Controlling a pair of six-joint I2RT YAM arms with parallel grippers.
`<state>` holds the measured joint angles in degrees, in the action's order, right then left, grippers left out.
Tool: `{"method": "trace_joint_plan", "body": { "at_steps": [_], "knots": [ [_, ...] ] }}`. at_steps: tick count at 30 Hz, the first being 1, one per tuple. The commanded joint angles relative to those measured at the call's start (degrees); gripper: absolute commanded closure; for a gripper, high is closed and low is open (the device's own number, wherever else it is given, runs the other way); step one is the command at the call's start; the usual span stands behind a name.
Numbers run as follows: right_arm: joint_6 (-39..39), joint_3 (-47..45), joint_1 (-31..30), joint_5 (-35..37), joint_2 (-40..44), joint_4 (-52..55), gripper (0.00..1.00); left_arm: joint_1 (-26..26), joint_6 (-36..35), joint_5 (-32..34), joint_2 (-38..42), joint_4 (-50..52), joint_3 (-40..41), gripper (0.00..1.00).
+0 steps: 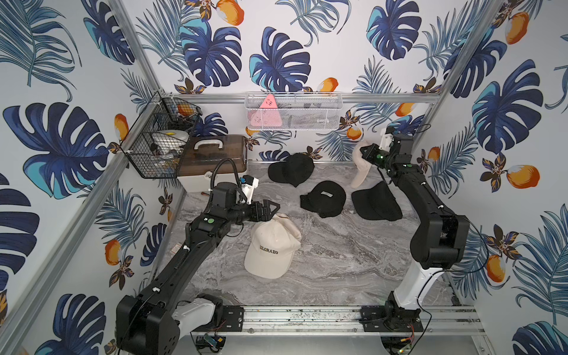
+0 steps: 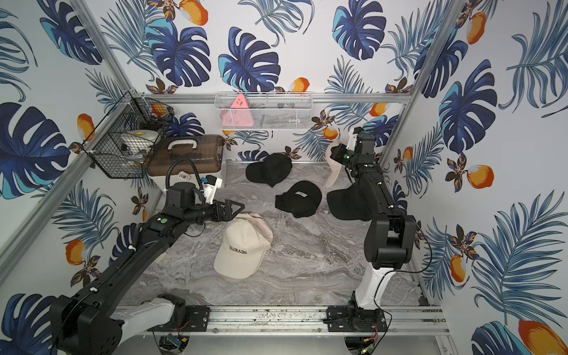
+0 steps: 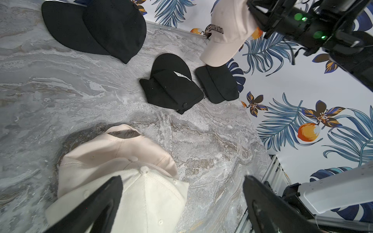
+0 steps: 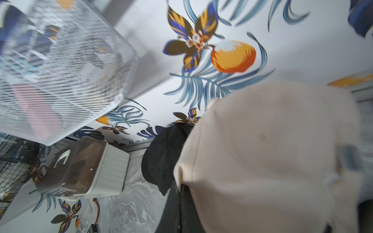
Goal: Stack the baseball caps by color
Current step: Pick up the baseball cap from the center of the board, then place the baseball cap on the baseball cap.
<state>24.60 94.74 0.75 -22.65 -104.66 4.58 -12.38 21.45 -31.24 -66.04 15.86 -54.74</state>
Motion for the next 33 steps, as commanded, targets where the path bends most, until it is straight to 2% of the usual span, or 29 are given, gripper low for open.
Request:
{"method": "trace_joint_plan", "body": {
  "at_steps": [1, 4, 7, 11, 15, 18, 20, 22, 25, 27, 33],
  "knots": [
    [-1.13, -1.22, -0.22, -5.18, 4.19, -3.38, 1.00, 0.12, 0.10, -0.15, -0.14, -1.28, -0.08, 0.01],
    [-0.70, -4.04, -1.62, -12.08, 8.52, -5.49, 1.00, 0.38, -0.98, 0.54, 0.01, -0.53, -0.43, 0.01],
    [-5.10, -4.39, -5.80, -14.52, 11.87, -0.99, 1.00, 1.64, -1.12, 0.34, 0.30, -1.12, -0.47, 0.01],
    [-9.92, -5.10, -12.28, -19.80, 14.75, 3.78, 1.00, 5.85, 0.93, -1.44, 0.13, -2.74, -0.78, 0.01],
    [-16.36, -5.11, -19.76, -32.18, 14.98, 6.98, 1.00, 9.61, 2.17, -0.98, 0.03, -2.66, -1.60, 0.01],
    [-23.21, -3.68, -24.71, -36.47, 14.07, 13.07, 1.00, 11.09, 3.23, 0.35, 0.45, -3.02, -1.16, 0.01],
    [-24.90, -5.47, -25.55, -39.27, 13.87, 13.07, 1.00, 11.40, 2.78, 1.97, 0.56, -2.06, -1.24, 0.01],
    [-24.25, -9.58, -25.51, -37.37, 13.78, 10.65, 1.00, 11.40, 2.08, 3.00, 0.65, -1.06, -1.33, 0.01],
    [-24.69, -17.12, -25.06, -30.81, 12.47, 8.10, 1.00, 11.41, 2.26, 3.05, 0.91, -1.32, -0.74, 0.01],
    [-21.10, -23.03, -23.11, -25.50, 9.96, 3.62, 1.00, 11.36, 2.52, 2.76, 0.84, -1.86, -0.48, 0.01],
    [-12.84, -26.17, -11.72, -25.52, 0.29, 3.68, 1.00, 11.38, 4.07, 0.40, -0.53, -3.09, 0.08, 0.01]
  ]
}}
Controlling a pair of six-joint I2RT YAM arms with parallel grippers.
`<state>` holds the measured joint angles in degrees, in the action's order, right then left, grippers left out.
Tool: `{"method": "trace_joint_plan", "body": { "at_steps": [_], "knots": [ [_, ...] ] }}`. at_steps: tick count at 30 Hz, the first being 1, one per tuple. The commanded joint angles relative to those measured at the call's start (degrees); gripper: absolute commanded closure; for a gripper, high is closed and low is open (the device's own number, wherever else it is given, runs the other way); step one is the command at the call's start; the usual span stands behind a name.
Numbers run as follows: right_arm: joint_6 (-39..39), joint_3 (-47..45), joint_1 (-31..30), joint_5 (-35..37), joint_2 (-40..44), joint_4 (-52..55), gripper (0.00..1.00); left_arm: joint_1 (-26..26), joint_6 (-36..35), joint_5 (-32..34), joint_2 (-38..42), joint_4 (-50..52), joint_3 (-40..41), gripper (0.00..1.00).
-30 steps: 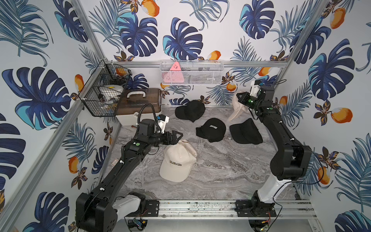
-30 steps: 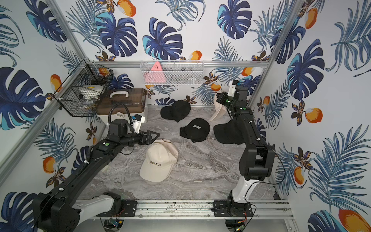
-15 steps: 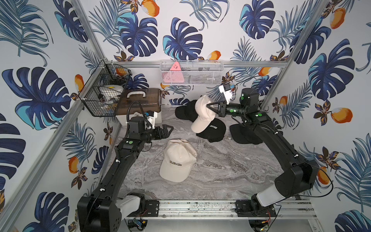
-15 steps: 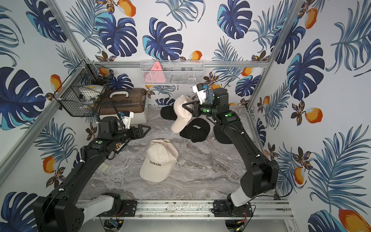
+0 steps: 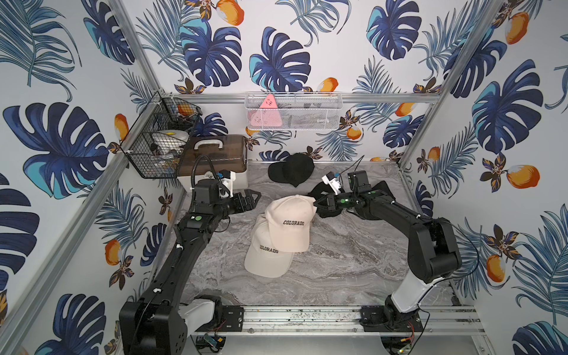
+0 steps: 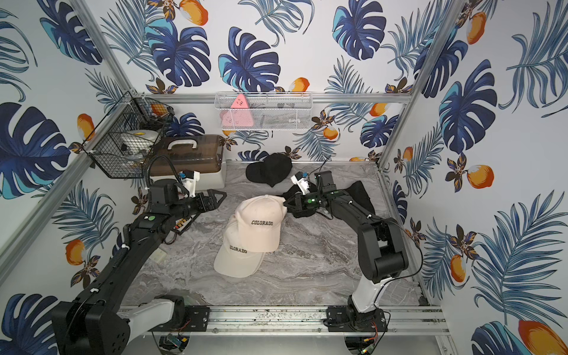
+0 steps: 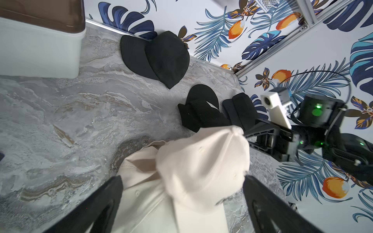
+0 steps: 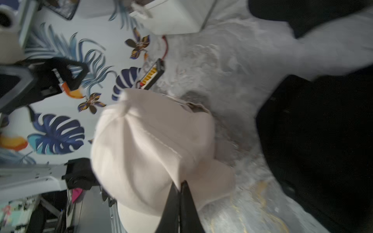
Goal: Stack the baseball caps by color
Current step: Place the baseball cap on the baseball cap.
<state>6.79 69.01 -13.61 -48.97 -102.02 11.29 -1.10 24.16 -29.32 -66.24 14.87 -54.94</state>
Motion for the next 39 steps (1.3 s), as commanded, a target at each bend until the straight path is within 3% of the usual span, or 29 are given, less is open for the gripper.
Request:
{"method": "trace_joint_plan", "body": {
  "at_steps": [1, 6, 11, 14, 19, 22, 32, 39],
  "knots": [
    [4.91, -0.18, 2.95, 0.21, -3.50, -2.12, 1.00, 0.08, 1.48, -1.73, -0.45, -2.21, 0.27, 0.01],
    [-2.19, 2.07, -0.76, 0.46, -7.23, 5.32, 0.98, 0.05, 1.25, -1.89, -0.42, -2.72, 0.60, 0.01],
    [-2.08, 2.30, -1.71, 8.80, -7.13, 7.78, 0.98, -0.20, 2.76, -6.57, -3.47, -4.70, 0.60, 0.01],
    [-2.56, 1.02, -1.76, 10.31, -4.63, 7.01, 0.99, -2.67, 6.15, -7.55, -7.52, -5.26, -1.42, 0.01],
    [-1.88, 0.06, -1.77, 9.51, -2.02, 5.06, 0.98, -13.44, 8.47, -2.70, -13.24, -9.03, -5.19, 0.01],
    [-1.48, 0.11, -1.73, 9.42, -1.44, 5.06, 0.97, -17.06, 7.48, 2.66, -19.72, -3.37, -10.47, 0.01],
    [-0.12, -0.87, -1.94, 8.62, -0.62, 3.94, 0.97, -18.62, 12.25, 12.79, -26.81, -3.59, -11.39, 0.01],
    [0.35, -0.74, -2.56, 8.48, -0.46, 3.75, 0.97, -18.58, 22.74, 7.32, -29.91, -11.08, -8.76, 0.01]
  ]
}}
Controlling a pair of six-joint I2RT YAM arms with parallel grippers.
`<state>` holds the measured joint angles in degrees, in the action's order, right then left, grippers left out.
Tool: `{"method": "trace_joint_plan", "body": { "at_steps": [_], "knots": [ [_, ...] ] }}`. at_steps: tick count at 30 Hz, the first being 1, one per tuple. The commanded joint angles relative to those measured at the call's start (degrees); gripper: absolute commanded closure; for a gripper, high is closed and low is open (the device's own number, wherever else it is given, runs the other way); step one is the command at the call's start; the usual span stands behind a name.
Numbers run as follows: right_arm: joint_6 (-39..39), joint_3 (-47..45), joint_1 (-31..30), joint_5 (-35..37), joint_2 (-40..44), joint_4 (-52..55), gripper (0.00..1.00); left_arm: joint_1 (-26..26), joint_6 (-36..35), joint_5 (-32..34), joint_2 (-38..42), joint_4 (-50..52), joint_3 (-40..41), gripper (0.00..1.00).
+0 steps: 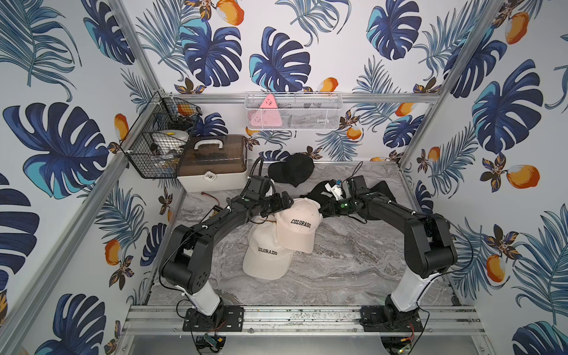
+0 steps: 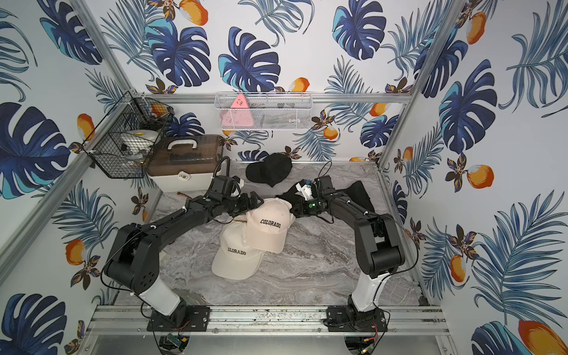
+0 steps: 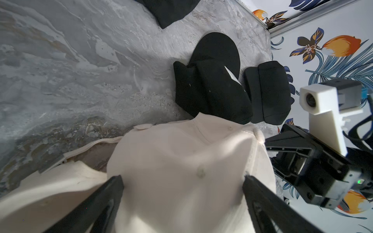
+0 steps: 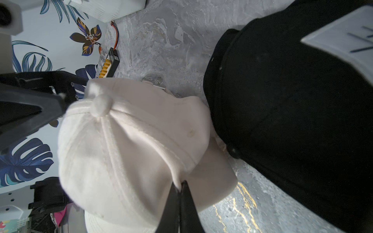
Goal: Stack the baseball caps by color
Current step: Place the baseball cap on the baseball cap.
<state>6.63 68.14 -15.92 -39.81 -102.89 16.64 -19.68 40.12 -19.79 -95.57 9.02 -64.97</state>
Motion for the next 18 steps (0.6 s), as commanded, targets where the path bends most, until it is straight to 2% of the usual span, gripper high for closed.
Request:
{"method": "trace_joint_plan", "body": {
  "at_steps": [1, 4, 5, 7, 11, 14, 15, 18],
  "knots": [
    [0.38, 0.39, -0.41, -0.70, 0.41, -1.32, 0.97, -0.01, 9.52, -2.97, -0.58, -8.37, 2.66, 0.01],
    [-0.45, 1.06, -1.01, -0.29, 0.48, 0.01, 0.97, 0.34, 16.04, -3.61, -0.23, -16.16, 6.25, 0.02],
    [-0.57, 1.12, -1.13, -0.13, 0.53, 0.26, 0.97, 0.55, 17.68, -4.23, -0.40, -18.51, 6.96, 0.06],
    [-0.57, 1.33, -1.30, 0.04, 0.70, 0.45, 0.96, 0.69, 20.17, -6.09, -1.16, -22.32, 7.64, 0.20],
    [0.19, 1.49, -1.26, 0.35, 0.94, 0.28, 0.96, 0.90, 25.77, -9.49, -2.52, -30.16, 8.69, 0.68],
    [1.08, 1.56, -1.27, 0.57, 1.19, -0.02, 0.96, 0.88, 26.22, -9.33, -1.55, -31.10, 8.80, 0.93],
    [1.46, 1.60, -1.30, 0.69, 1.20, -0.05, 0.96, 0.89, 25.74, -9.06, -1.07, -30.54, 8.58, 1.00],
    [3.12, 1.91, -1.30, 1.26, 1.88, -0.05, 0.96, 1.12, 24.52, -9.10, 0.82, -27.88, 7.56, 1.00]
  ]
}}
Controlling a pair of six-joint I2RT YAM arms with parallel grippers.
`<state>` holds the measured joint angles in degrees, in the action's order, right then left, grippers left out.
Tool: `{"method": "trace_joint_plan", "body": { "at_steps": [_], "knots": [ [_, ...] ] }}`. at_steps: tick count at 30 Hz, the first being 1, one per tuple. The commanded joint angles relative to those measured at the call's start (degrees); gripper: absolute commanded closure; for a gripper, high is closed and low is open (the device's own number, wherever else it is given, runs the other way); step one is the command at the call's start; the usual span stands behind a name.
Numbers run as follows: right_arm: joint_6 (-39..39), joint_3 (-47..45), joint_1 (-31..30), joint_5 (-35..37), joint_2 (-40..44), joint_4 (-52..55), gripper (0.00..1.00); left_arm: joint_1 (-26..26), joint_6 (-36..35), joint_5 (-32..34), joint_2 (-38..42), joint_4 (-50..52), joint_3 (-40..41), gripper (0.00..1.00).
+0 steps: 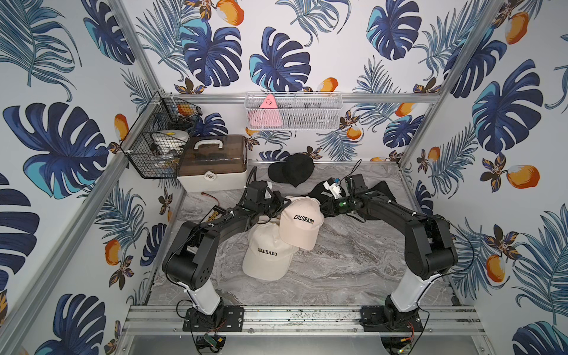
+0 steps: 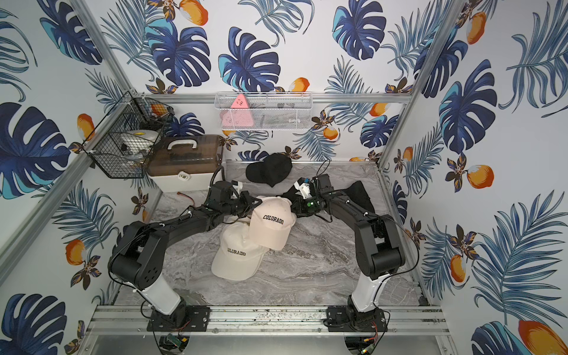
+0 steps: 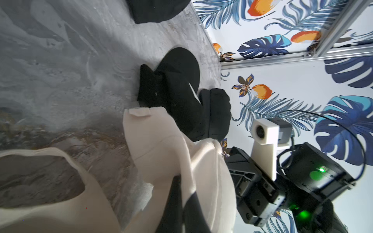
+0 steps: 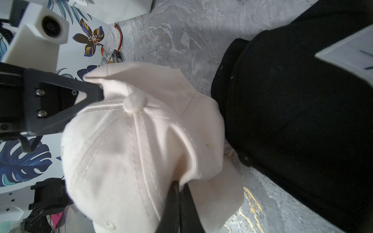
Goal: Stack the baseball caps by color
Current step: Place the baseball cap on the baseball cap.
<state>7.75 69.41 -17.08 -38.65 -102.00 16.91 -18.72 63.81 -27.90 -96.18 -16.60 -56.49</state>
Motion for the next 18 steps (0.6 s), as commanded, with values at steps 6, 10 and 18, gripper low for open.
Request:
{"method": "trace_joint_plan", "body": {
  "at_steps": [6, 10, 18],
  "knots": [
    [4.36, 0.87, -0.15, -0.35, 5.89, 0.71, 0.96, 0.25, 0.21, -4.28, 5.64, 4.81, -3.66, 1.00],
    [6.64, -0.43, -0.38, -2.76, 10.82, 0.48, 0.96, 0.84, -3.04, -5.56, 9.71, 16.84, -7.30, 1.00],
    [9.88, -1.51, -10.03, -0.30, 17.01, 4.33, 0.96, 10.29, -8.84, -10.38, 19.51, 31.98, -6.74, 1.00]
  ]
}}
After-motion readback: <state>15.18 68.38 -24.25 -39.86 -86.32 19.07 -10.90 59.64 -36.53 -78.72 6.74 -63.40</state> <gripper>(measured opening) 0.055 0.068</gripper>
